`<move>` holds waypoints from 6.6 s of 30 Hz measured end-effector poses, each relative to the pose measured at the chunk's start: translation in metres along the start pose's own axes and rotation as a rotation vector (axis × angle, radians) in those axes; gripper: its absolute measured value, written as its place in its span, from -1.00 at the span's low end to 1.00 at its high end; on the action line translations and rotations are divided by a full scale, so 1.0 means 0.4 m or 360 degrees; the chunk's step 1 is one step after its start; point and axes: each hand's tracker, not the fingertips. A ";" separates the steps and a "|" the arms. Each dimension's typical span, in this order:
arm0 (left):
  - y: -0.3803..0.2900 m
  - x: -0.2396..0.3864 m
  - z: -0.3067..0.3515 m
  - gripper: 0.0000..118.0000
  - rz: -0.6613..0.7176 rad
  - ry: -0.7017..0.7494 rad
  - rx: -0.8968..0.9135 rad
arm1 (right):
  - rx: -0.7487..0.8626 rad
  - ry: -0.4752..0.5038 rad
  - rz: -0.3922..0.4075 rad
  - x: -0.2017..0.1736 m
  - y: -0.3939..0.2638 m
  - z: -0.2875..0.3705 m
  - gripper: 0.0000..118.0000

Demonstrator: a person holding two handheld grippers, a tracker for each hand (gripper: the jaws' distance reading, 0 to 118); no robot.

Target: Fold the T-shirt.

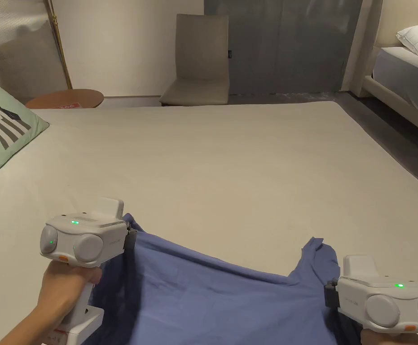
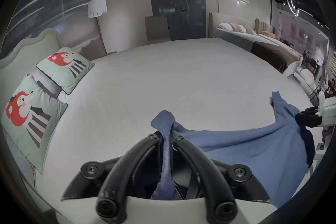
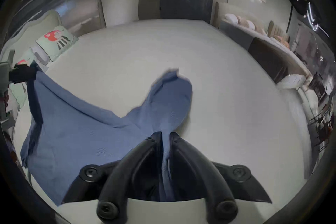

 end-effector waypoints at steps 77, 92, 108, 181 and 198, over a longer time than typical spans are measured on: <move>-0.218 -0.083 0.082 -0.98 0.0343 0.0310 0.0245 | 0.0526 0.0181 -0.0069 -0.035 0.031 0.020 -0.86; -0.609 -0.050 0.334 -0.98 0.0501 0.0240 -0.0032 | 0.0153 0.0222 -0.0136 -0.035 -0.382 0.208 -0.86; -0.539 -0.041 0.405 0.86 0.0563 0.0268 0.0072 | 0.0308 0.0128 -0.0175 -0.022 -0.255 0.313 0.82; -0.555 -0.027 0.363 -0.96 0.0537 0.0133 -0.0193 | 0.0387 0.0039 -0.0046 -0.033 -0.219 0.369 0.41; -0.576 -0.041 0.375 -0.96 0.0556 0.0121 -0.0160 | 0.0004 0.0230 -0.0042 -0.074 -0.394 0.218 -0.84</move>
